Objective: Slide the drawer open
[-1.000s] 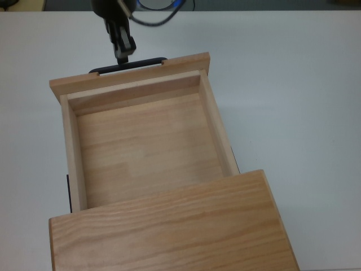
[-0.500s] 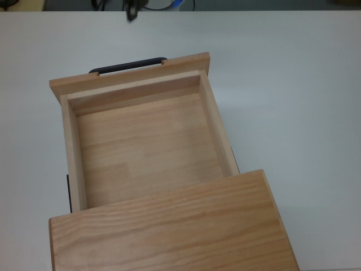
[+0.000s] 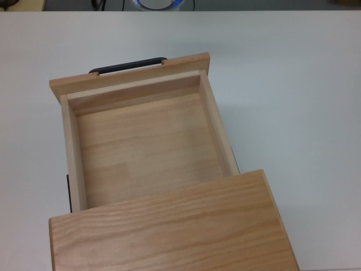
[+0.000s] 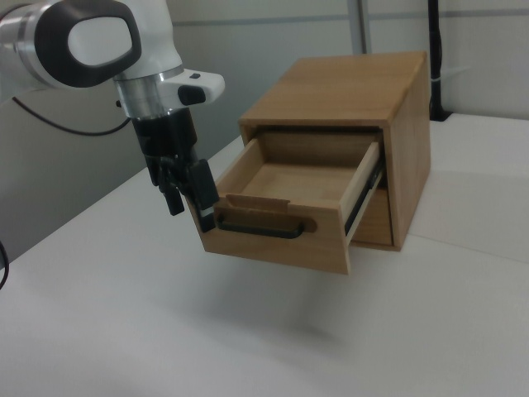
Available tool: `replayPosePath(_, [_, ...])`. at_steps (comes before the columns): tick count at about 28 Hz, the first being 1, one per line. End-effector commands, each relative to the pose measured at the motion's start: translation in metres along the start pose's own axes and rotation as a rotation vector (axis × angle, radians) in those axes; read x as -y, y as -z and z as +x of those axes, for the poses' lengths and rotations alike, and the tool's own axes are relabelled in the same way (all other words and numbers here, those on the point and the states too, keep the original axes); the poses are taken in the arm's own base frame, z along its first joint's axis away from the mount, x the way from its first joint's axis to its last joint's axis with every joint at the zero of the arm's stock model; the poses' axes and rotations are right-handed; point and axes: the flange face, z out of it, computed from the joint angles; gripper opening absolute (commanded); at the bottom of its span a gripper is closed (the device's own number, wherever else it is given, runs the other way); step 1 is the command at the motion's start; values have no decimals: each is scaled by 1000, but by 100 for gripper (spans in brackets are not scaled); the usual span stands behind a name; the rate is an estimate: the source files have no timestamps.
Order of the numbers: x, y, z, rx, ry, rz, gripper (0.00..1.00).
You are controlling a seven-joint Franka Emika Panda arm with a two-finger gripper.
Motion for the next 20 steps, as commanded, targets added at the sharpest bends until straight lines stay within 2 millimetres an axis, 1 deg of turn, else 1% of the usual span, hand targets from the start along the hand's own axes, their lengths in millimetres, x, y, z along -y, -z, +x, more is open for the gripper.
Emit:
replayPosePath(1, [15, 1, -1, 3, 151, -63, 100])
replayPosePath(5, [24, -2, 7, -20, 189, -76, 100])
replayPosePath(8, [30, -5, 17, -51, 198, -77, 100])
replayPosePath(12, [35, 3, 27, -142, 199, -54, 100])
replayPosePath(14, [35, 4, 31, -172, 198, -51, 100])
replayPosePath(15, [36, 0, 38, -186, 199, -49, 100])
replayPosePath(20, [40, -1, 40, -189, 206, -23, 100])
